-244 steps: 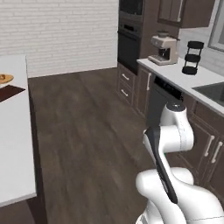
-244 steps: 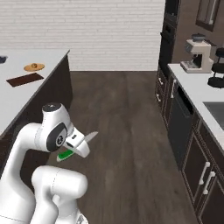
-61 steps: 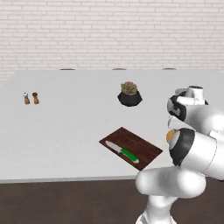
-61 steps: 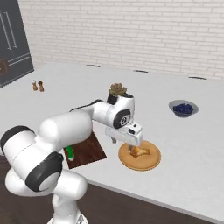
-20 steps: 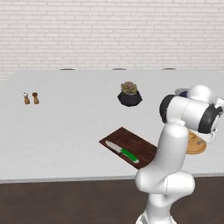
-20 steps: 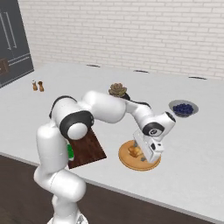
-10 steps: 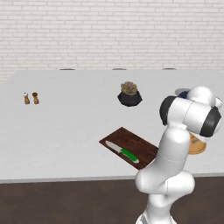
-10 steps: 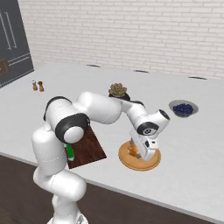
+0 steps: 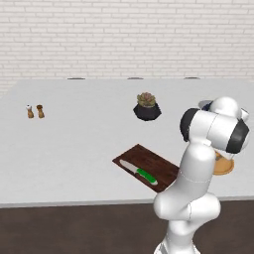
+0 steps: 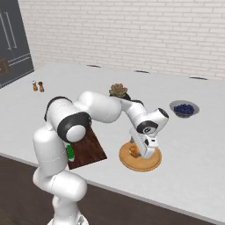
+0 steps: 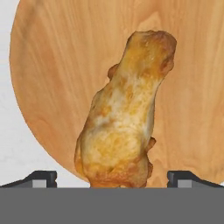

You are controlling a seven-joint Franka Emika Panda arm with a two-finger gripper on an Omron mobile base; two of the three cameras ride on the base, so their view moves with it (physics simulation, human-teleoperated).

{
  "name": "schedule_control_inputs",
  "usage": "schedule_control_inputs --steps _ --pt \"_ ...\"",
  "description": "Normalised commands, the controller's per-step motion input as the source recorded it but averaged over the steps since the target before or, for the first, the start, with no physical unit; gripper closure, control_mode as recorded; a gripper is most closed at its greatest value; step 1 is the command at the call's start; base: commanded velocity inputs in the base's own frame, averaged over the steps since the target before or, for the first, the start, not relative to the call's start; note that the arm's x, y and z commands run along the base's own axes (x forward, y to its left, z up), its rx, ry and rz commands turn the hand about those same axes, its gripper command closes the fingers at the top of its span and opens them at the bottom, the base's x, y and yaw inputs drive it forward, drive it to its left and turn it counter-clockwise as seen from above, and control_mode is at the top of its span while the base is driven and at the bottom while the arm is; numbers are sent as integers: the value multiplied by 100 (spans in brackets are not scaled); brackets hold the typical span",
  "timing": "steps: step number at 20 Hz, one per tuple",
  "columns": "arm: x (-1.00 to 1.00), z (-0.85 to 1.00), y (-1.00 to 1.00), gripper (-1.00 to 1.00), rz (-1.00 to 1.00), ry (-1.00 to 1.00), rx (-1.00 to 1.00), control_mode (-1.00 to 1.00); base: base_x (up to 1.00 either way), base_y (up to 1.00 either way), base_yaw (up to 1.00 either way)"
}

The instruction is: Pick up the knife from the drawer and place it on the cutting board. Then place the meat from the plate to the cutting board.

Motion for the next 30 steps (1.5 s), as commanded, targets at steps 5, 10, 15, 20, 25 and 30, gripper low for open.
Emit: schedule_control_inputs --steps 5,10,15,20,25,30 --pt "0 -4 0 -100 0 0 -1 -100 0 0 0" --pt "9 -17 0 -100 0 0 -2 -100 0 0 0" --pt "1 -24 0 -100 0 0 -3 -100 0 0 0" --pt "0 -3 0 -100 0 0 0 -100 0 0 0" --pt "0 0 0 100 0 0 0 -100 0 0 0" --pt "0 11 6 100 0 -1 -1 -100 0 0 0"
